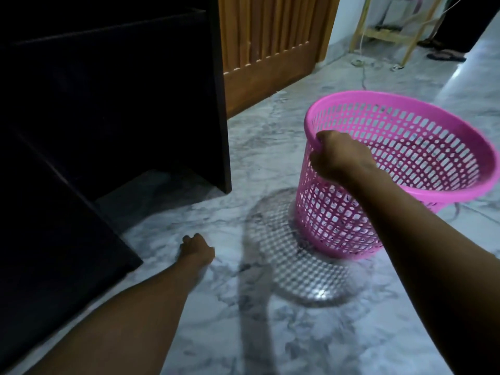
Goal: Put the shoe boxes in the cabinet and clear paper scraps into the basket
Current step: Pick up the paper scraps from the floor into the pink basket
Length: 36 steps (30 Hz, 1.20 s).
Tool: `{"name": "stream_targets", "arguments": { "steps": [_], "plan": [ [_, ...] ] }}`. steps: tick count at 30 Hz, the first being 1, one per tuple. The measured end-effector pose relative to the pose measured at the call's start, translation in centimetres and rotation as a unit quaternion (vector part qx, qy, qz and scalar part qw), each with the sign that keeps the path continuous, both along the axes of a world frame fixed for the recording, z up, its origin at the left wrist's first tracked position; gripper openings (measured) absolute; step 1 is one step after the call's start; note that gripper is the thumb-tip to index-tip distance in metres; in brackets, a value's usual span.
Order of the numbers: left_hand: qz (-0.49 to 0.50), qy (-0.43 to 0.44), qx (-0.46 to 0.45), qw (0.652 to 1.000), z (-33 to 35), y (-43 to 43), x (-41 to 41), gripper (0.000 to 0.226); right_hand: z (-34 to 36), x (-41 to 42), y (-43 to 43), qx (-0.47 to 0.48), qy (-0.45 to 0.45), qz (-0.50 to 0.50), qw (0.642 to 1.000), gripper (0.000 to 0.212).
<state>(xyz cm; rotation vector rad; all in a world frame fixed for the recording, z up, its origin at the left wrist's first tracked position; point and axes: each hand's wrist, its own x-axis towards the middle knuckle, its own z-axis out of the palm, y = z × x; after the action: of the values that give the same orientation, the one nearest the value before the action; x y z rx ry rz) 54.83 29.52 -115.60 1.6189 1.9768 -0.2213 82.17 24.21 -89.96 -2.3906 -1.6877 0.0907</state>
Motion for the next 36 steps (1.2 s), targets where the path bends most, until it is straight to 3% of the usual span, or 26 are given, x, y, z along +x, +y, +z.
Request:
{"name": "stream_targets", "arguments": {
  "steps": [2, 8, 12, 15, 18, 21, 22, 24, 27, 29, 32, 34, 36],
  "plan": [
    [-0.016, -0.014, 0.037, 0.999, -0.5, -0.1, -0.3, 0.041, -0.1, 0.0, 0.0, 0.003, 0.001, 0.001, 1.000, 0.031],
    [-0.050, -0.052, 0.113, 0.991, -1.1, -0.4, -0.1, 0.028, -0.2, 0.1, -0.3, 0.009, -0.003, 0.012, 1.000, 0.028],
    [-0.010, -0.165, 0.185, 0.969, 0.3, -0.1, 1.0, 0.013, 0.1, 0.0, -0.3, -0.004, 0.008, 0.005, 1.000, 0.027],
    [0.050, -0.333, 0.274, 0.901, 6.5, 0.8, 5.4, 0.017, 0.4, -0.2, -0.5, -0.018, 0.042, 0.006, 0.999, 0.030],
    [0.099, -0.485, 0.323, 0.807, 16.0, 1.7, 10.2, 0.010, 1.0, -0.5, -1.1, -0.037, 0.078, 0.031, 0.996, 0.037],
    [0.021, -0.555, 0.386, 0.737, 23.9, 2.5, 13.5, 0.011, 1.3, -1.1, -2.0, -0.060, 0.095, 0.067, 0.991, 0.038],
    [-0.030, -0.557, 0.383, 0.737, 25.4, 2.8, 14.3, 0.014, 1.4, -1.2, -2.3, -0.069, 0.100, 0.080, 0.989, 0.037],
    [-0.135, -0.506, 0.353, 0.775, 26.7, 3.2, 15.7, 0.014, 1.7, -1.0, -2.8, -0.093, 0.122, 0.108, 0.982, 0.036],
    [-0.249, -0.311, 0.340, 0.852, 25.9, 3.4, 16.8, 0.011, 2.6, 0.3, -3.4, -0.106, 0.189, 0.109, 0.970, 0.046],
    [-0.253, -0.247, 0.303, 0.885, 25.2, 3.2, 17.1, 0.018, 3.1, 2.2, -3.8, -0.062, 0.190, 0.060, 0.978, 0.049],
    [-0.134, -0.308, 0.199, 0.921, 24.5, 3.0, 16.7, 0.045, 2.9, 5.2, -4.1, -0.020, 0.102, -0.047, 0.993, 0.046],
    [-0.067, -0.401, 0.157, 0.900, 24.6, 2.3, 16.8, 0.044, 2.2, 7.1, -4.3, -0.015, 0.084, -0.112, 0.990, 0.050],
    [-0.037, -0.435, 0.140, 0.889, 25.1, 1.5, 16.7, 0.042, 1.5, 8.4, -4.3, -0.020, 0.113, -0.156, 0.981, 0.058]
  ]
}}
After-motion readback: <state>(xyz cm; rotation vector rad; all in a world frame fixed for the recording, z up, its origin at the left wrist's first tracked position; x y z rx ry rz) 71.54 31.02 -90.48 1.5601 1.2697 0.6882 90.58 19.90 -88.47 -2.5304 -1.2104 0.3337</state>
